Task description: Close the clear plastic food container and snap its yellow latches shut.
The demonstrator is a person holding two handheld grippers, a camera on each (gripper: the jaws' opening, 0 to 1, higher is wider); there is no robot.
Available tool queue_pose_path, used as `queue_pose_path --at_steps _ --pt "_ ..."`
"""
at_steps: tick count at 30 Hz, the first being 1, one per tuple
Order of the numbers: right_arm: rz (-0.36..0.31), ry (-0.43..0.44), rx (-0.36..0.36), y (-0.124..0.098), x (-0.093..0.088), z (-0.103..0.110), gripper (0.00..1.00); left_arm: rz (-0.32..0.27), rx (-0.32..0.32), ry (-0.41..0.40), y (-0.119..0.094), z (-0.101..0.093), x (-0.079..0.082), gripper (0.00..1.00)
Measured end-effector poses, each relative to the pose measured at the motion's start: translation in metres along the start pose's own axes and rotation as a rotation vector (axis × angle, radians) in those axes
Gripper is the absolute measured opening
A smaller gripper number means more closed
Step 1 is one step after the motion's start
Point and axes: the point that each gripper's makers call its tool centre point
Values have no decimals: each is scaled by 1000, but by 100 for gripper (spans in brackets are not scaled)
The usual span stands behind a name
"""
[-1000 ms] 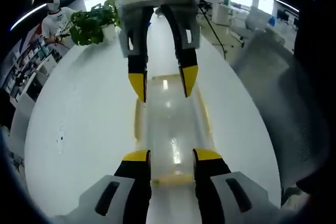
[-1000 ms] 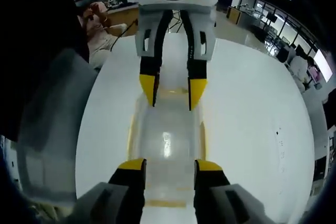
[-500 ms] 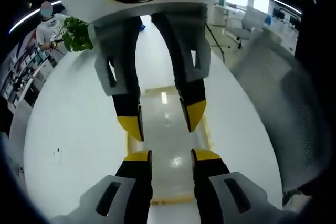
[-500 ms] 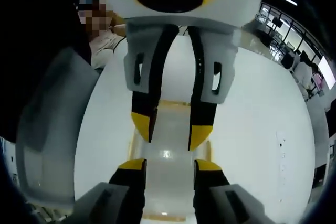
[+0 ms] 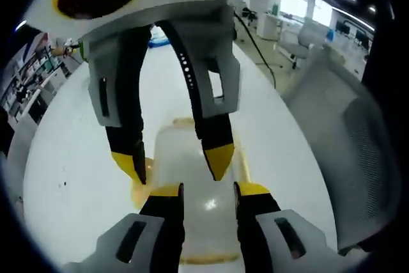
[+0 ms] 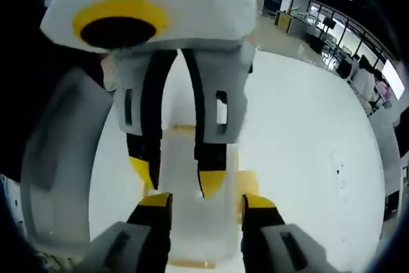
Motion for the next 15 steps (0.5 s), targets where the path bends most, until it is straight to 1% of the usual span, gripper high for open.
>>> queue_pose_path --at_steps 2,3,4,6,9,11,12,13,14,15 --pt "17 -4 23 2 -4 2 47 -2 1 0 2 -3 -1 29" --pt "26 -6 27 2 -6 2 47 8 8 6 3 -3 -4 30" --pt "32 -12 29 3 -7 2 48 2 8 -5 3 -3 -4 30" --pt "35 1 41 3 -7 2 50 -16 17 -32 3 -3 -3 31" --pt "35 13 63 4 -7 3 52 -18 31 -28 2 -8 -3 30" --pt "38 30 87 6 -8 4 55 -30 29 -35 2 -12 -2 33" --pt "39 49 104 6 -8 5 56 -48 24 -54 3 -14 0 35" --pt "30 61 105 7 -6 3 56 -71 14 -93 5 -18 2 36" --pt "24 80 119 7 -5 3 56 -82 19 -127 5 -18 1 36" --pt "26 88 131 7 -5 3 56 -79 23 -116 5 -19 -1 36"
Point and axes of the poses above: the point that each gripper's makers call its tool centre point, and the gripper's own axes: y roughly forward along the fingers, z roughly to its left, x roughly out of its top, and after that the axes turned 8 degrees about -x, right-handed
